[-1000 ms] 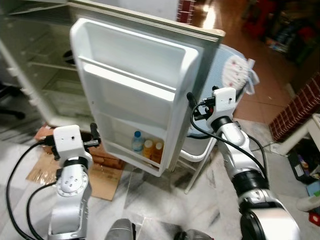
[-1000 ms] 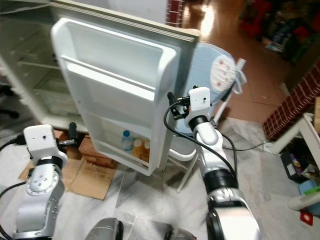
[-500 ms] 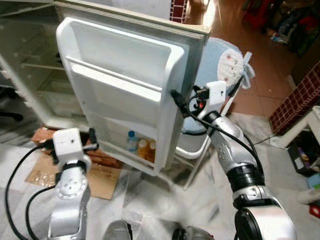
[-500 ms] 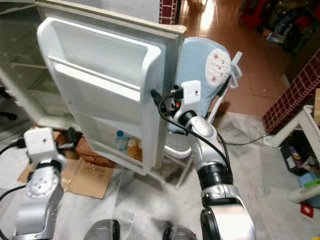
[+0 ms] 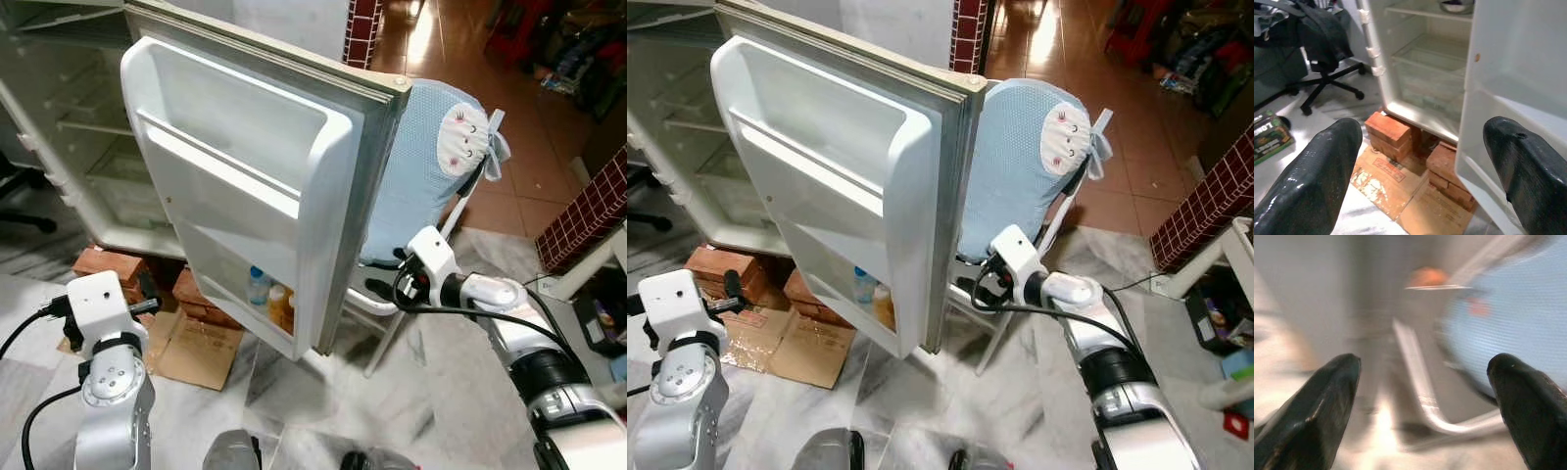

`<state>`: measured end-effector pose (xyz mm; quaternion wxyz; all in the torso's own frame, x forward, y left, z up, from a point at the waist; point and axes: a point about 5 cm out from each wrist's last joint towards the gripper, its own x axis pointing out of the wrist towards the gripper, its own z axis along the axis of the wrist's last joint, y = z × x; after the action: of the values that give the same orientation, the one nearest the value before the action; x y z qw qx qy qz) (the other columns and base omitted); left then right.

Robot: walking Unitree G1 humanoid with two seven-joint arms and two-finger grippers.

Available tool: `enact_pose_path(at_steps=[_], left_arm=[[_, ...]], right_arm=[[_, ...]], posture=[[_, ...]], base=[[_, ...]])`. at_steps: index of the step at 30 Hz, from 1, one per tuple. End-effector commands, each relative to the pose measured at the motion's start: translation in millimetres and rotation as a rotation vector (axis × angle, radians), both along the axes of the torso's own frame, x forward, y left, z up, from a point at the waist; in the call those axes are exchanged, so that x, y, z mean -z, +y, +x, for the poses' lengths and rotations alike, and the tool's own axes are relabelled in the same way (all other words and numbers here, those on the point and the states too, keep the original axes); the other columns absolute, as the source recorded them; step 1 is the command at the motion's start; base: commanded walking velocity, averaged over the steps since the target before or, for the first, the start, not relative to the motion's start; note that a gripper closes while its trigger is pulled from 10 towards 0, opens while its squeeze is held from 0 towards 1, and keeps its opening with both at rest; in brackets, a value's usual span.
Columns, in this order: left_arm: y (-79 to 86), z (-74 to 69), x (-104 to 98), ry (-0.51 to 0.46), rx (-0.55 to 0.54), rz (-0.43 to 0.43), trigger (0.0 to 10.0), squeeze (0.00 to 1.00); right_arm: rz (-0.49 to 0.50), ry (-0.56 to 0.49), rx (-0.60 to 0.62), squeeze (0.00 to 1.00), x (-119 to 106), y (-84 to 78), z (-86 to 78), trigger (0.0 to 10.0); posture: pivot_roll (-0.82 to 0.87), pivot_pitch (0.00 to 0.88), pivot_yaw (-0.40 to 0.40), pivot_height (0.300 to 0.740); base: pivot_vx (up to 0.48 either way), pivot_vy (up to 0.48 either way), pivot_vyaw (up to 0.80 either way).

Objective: Restocking fridge

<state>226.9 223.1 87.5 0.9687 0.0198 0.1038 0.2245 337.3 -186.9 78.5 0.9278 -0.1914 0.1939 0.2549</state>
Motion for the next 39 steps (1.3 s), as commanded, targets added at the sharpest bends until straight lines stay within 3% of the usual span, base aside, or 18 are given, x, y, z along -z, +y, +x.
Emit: enact_pose_path(at_steps=[1, 3, 5, 7, 8, 12, 17, 18, 20, 28, 39], left_arm=[[0.3, 1.9, 0, 0.008, -0.003, -0.004, 10.0, 0.0], [-1.1, 3.7, -1, 0.007, 0.0, -0.006, 10.0, 0.0], [-1.5, 4.1, 0, 0.007, 0.001, -0.006, 10.0, 0.0], [-2.8, 5.9, -1, 0.004, 0.007, -0.007, 10.0, 0.0], [-3.4, 6.7, -2, 0.002, 0.011, -0.008, 10.0, 0.0], [-4.9, 8.1, -3, -0.007, 0.021, -0.016, 10.0, 0.0], [-8.9, 7.8, -3, -0.023, 0.031, -0.057, 10.0, 0.0], [-8.9, 7.8, -3, -0.023, 0.031, -0.057, 10.0, 0.0], [-10.7, 7.8, -3, -0.034, 0.036, -0.08, 10.0, 0.0], [-11.7, 10.7, -2, -0.029, 0.042, -0.095, 10.0, 0.0], [-10.0, 10.5, -2, -0.023, 0.031, -0.092, 10.0, 0.0]], right_arm=[[-0.012, -0.116, 0.097, 0.0, -20, 2.3, 16.9, 10.0], [0.033, -0.215, 0.217, 0.0, -40, 14.2, 34.2, 10.0], [0.041, -0.229, 0.224, 0.0, -43, 17.0, 36.5, 10.0], [0.088, -0.299, 0.253, 0.0, -60, 36.9, 49.2, 10.0], [0.145, -0.32, 0.255, 0.0, -68, 50.1, 54.4, 10.0], [0.364, -0.316, 0.262, 0.0, -82, 72.0, 59.6, 10.0], [0.626, -0.275, 0.1, 0.0, -93, 98.7, 56.6, 10.0], [0.626, -0.275, 0.1, 0.0, -93, 98.7, 56.6, 10.0], [0.72, -0.25, 0.008, 0.0, -93, 105.1, 52.8, 10.0], [0.679, -0.244, -0.089, 0.0, -80, 106.0, 42.9, 10.0], [0.591, -0.291, -0.033, 0.0, -75, 97.6, 41.4, 10.0]], posture=[[0.1, 0.029, -0.03, 0.74], [0.11, 0.021, -0.026, 0.74], [0.12, 0.018, -0.026, 0.74], [0.12, 0.012, -0.027, 0.74], [0.13, 0.009, -0.03, 0.74], [0.14, 0.007, -0.034, 0.74], [0.14, 0.005, -0.04, 0.74], [0.14, 0.005, -0.04, 0.74], [0.13, 0.003, -0.041, 0.74], [0.12, 0.0, -0.04, 0.74], [0.12, 0.001, -0.037, 0.74]], base=[[0.0, 0.0, 0.0], [0.0, 0.0, 0.0], [0.0, 0.0, 0.0], [0.0, 0.0, 0.0], [0.0, 0.0, 0.0], [0.0, 0.0, 0.0], [0.0, 0.0, 0.0], [0.0, 0.0, 0.0], [0.0, 0.0, 0.0], [0.0, 0.156, 0.0], [0.0, 0.43, 0.0]])
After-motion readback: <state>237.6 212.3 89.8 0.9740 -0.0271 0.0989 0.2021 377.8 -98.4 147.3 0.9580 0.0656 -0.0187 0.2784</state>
